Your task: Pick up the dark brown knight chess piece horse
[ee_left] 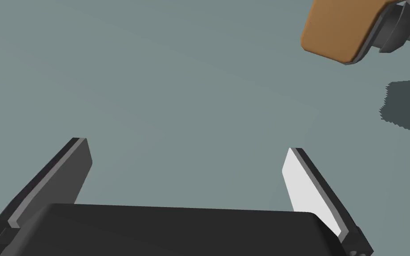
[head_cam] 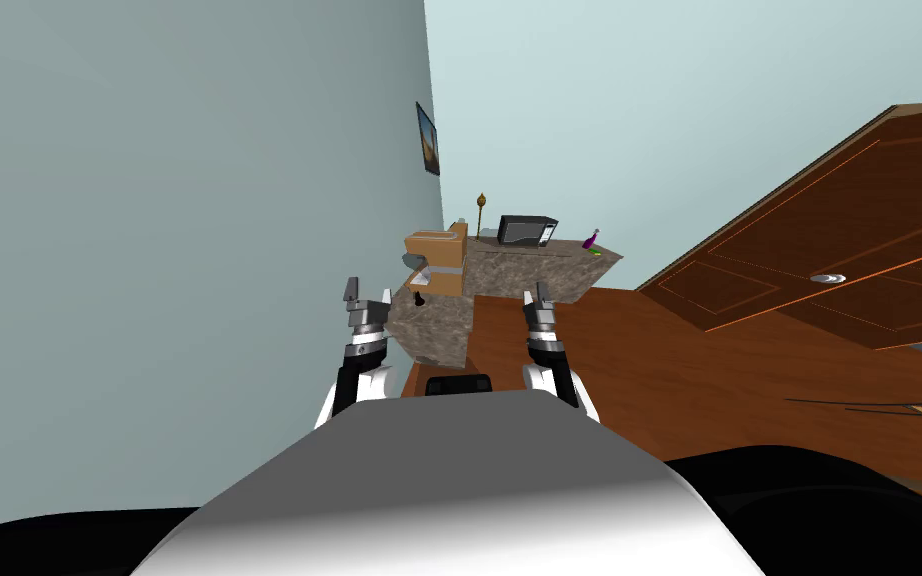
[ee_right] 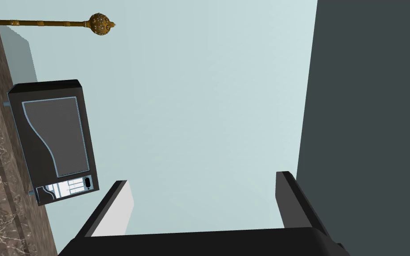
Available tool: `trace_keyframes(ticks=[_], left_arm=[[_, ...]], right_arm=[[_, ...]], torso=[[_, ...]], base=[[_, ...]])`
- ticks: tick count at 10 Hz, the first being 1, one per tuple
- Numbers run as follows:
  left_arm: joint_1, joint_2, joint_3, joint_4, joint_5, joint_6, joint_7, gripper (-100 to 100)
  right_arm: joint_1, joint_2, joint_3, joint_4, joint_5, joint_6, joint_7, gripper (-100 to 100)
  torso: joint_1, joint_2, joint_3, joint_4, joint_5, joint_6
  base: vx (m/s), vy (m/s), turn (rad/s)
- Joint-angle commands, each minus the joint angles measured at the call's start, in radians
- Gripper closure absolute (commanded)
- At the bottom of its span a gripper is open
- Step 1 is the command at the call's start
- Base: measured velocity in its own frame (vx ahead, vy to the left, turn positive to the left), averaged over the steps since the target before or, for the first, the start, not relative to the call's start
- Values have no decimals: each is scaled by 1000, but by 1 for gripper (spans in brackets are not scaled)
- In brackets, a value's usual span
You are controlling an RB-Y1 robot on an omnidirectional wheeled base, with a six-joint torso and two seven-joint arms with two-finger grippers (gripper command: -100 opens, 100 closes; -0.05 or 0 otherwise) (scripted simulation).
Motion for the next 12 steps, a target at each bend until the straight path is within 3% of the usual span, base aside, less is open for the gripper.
trace_keyframes(ticks=[1, 6, 9, 11, 12], left_arm=[[-22, 47, 4, 12, 4, 31, 1, -100], [-124, 135, 22, 69, 22, 166, 5, -100], [-153, 147, 27, 86, 27, 220, 6, -100], [-215, 167, 39, 123, 38, 289, 9, -100], [-216, 167, 39, 123, 38, 312, 9, -100]], right_arm=[[0, 0, 0, 0, 0, 0, 0, 0], [0, 0, 0, 0, 0, 0, 0, 0], [0, 0, 0, 0, 0, 0, 0, 0], [0, 0, 0, 0, 0, 0, 0, 0], [0, 0, 0, 0, 0, 0, 0, 0]], torso=[[0, 0, 0, 0, 0, 0], [3, 3, 2, 1, 1, 0], [2, 2, 1, 0, 1, 0], [2, 2, 1, 0, 0, 0], [3, 3, 2, 1, 1, 0]], base=[[-19, 15, -15], [-46, 39, -19], [-31, 29, -11], [-49, 39, -17], [-45, 41, -15]])
